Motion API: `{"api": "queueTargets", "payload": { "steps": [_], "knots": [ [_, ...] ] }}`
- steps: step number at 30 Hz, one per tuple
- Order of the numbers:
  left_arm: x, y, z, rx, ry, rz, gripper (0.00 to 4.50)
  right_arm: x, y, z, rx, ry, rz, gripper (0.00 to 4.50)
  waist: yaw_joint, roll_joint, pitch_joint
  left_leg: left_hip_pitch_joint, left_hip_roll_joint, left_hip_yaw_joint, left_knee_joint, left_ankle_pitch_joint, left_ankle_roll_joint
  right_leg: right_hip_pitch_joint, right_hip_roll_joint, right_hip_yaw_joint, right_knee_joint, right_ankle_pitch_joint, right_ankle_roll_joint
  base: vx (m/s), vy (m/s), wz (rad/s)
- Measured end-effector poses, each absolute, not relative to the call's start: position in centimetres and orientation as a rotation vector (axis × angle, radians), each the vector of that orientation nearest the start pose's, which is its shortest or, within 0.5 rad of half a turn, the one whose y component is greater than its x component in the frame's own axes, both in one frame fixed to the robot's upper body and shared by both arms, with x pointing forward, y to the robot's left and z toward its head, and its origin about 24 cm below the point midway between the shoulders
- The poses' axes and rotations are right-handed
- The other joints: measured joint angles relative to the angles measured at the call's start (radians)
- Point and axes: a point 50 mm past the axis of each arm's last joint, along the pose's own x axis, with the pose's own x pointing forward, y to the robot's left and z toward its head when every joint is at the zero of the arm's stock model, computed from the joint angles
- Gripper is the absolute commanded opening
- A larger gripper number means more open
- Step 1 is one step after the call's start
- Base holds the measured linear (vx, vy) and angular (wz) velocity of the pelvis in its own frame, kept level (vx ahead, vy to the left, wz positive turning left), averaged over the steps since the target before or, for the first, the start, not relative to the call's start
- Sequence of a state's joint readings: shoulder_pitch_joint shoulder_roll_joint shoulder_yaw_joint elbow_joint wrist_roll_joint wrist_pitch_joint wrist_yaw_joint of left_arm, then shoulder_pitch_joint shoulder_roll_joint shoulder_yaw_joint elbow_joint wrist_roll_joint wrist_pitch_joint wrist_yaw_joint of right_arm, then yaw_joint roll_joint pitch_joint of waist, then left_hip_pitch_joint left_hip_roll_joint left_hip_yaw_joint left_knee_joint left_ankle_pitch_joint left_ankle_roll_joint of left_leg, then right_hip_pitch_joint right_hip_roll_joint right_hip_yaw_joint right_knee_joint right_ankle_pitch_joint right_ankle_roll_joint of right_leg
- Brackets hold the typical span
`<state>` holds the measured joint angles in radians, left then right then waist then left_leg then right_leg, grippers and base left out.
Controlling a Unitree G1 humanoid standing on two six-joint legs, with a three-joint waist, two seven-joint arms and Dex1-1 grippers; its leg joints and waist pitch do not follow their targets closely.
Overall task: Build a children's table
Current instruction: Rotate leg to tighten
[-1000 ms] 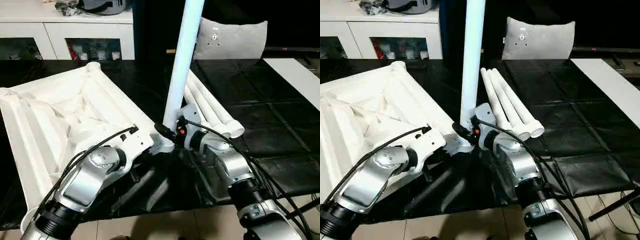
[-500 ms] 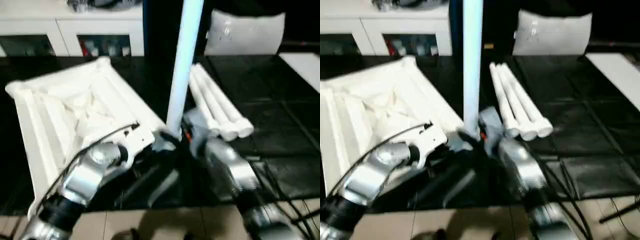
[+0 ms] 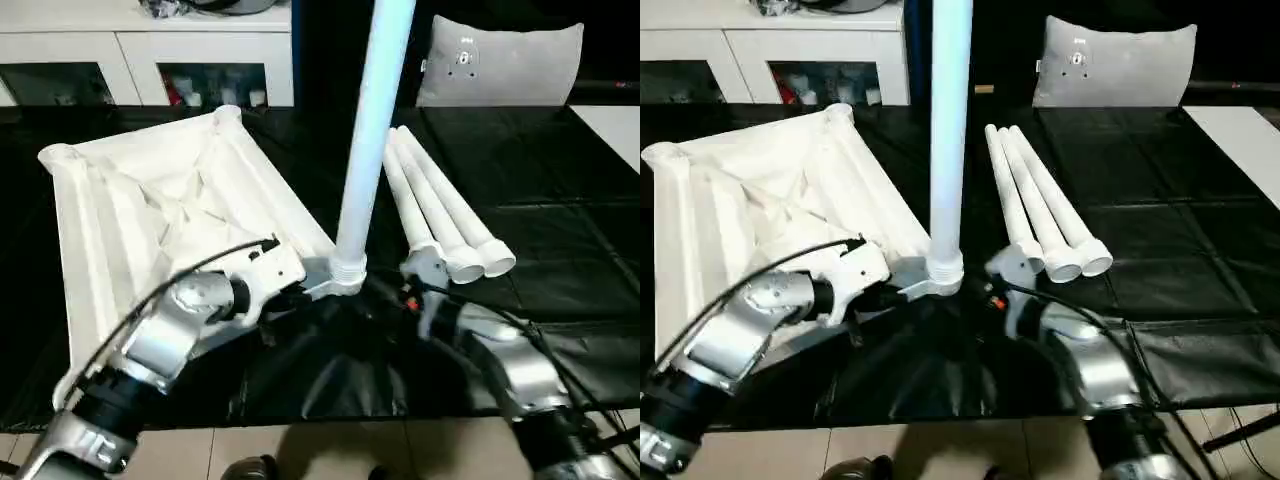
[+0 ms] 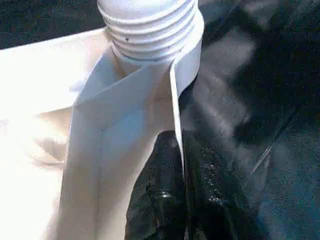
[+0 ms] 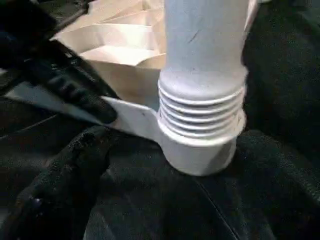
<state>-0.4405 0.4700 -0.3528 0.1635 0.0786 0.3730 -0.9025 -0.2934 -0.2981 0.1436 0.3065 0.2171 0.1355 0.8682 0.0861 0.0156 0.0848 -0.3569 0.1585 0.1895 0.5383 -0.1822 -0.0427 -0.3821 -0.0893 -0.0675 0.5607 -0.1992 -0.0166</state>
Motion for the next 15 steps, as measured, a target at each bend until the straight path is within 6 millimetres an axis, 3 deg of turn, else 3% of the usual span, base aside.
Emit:
{"api": "queueTargets", "payload": {
  "steps": [11,13,15],
  "knots": [
    [29.7,15.1,7.0,0.665,0.417,-1.222,0.00,29.4,-14.7,6.5,-0.161,0.190,1.078,4.43,0.005,-0.001,-0.001,-0.003,0.011,0.006,0.022,0.003,-0.001,-0.002,0.002,0.000,0.019,0.016,0.007,0.024,-0.001,0.01],
    [29.7,15.1,7.2,0.676,0.407,-1.252,0.00,29.4,-14.3,6.6,-0.185,0.193,1.117,4.43,0.005,0.000,-0.002,-0.008,0.013,0.006,0.027,0.002,0.000,-0.005,0.003,-0.001,0.024,0.009,0.007,0.078,0.005,0.01],
    [29.8,15.0,7.5,0.691,0.390,-1.274,0.00,29.5,-13.9,6.8,-0.205,0.189,1.138,4.43,0.005,-0.002,-0.003,-0.018,0.013,0.008,0.035,0.001,0.011,-0.017,0.001,0.000,0.037,0.003,-0.003,0.066,0.014,0.02]
  ]
}}
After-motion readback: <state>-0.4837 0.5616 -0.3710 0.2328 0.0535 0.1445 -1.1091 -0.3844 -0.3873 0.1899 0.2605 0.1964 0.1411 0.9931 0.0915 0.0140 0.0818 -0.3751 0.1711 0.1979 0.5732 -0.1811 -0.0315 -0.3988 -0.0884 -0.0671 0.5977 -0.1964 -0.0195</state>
